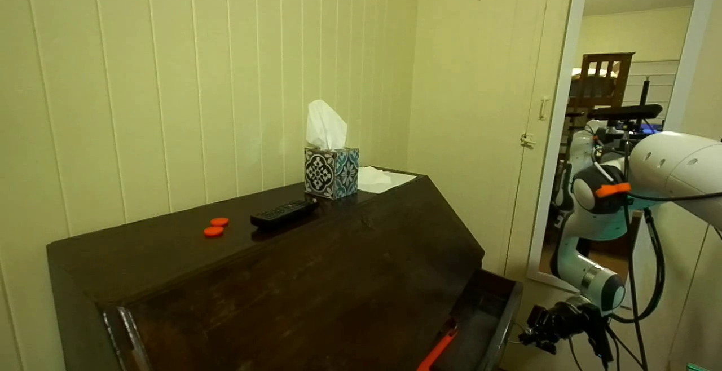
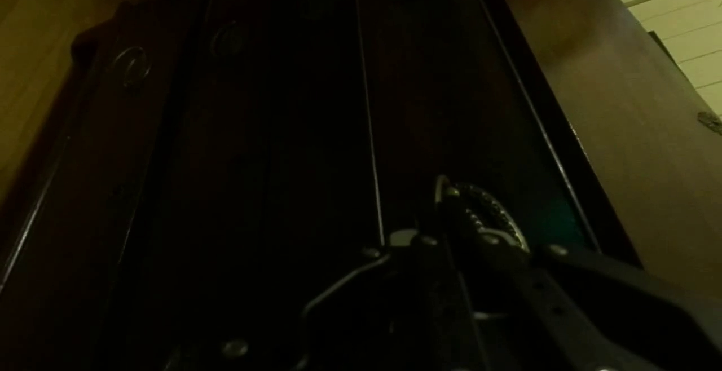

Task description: Open the topmost drawer on the right fully

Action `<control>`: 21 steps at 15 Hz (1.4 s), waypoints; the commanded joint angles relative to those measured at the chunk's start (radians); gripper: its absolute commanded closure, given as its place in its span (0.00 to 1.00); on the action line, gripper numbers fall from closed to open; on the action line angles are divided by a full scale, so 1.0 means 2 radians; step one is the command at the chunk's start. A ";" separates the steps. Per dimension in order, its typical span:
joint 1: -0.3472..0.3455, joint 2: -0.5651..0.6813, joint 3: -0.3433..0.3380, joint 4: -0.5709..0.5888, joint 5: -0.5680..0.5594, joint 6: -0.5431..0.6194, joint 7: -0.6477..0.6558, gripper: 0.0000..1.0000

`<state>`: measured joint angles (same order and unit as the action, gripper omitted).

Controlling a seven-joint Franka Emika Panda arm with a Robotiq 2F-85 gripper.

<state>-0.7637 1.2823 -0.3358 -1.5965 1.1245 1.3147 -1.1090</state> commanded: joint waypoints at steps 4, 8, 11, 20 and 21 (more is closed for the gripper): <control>-0.011 -0.002 0.012 0.002 -0.010 0.011 0.003 0.94; 0.000 -0.007 0.003 0.002 -0.021 0.023 0.001 0.99; 0.003 -0.011 -0.021 -0.001 -0.032 0.054 0.008 0.99; -0.018 -0.004 -0.038 -0.002 -0.046 0.047 0.016 0.99; -0.019 -0.007 -0.038 -0.003 -0.044 0.048 0.014 0.99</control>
<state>-0.7513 1.2644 -0.3386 -1.6060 1.1092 1.3371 -1.0614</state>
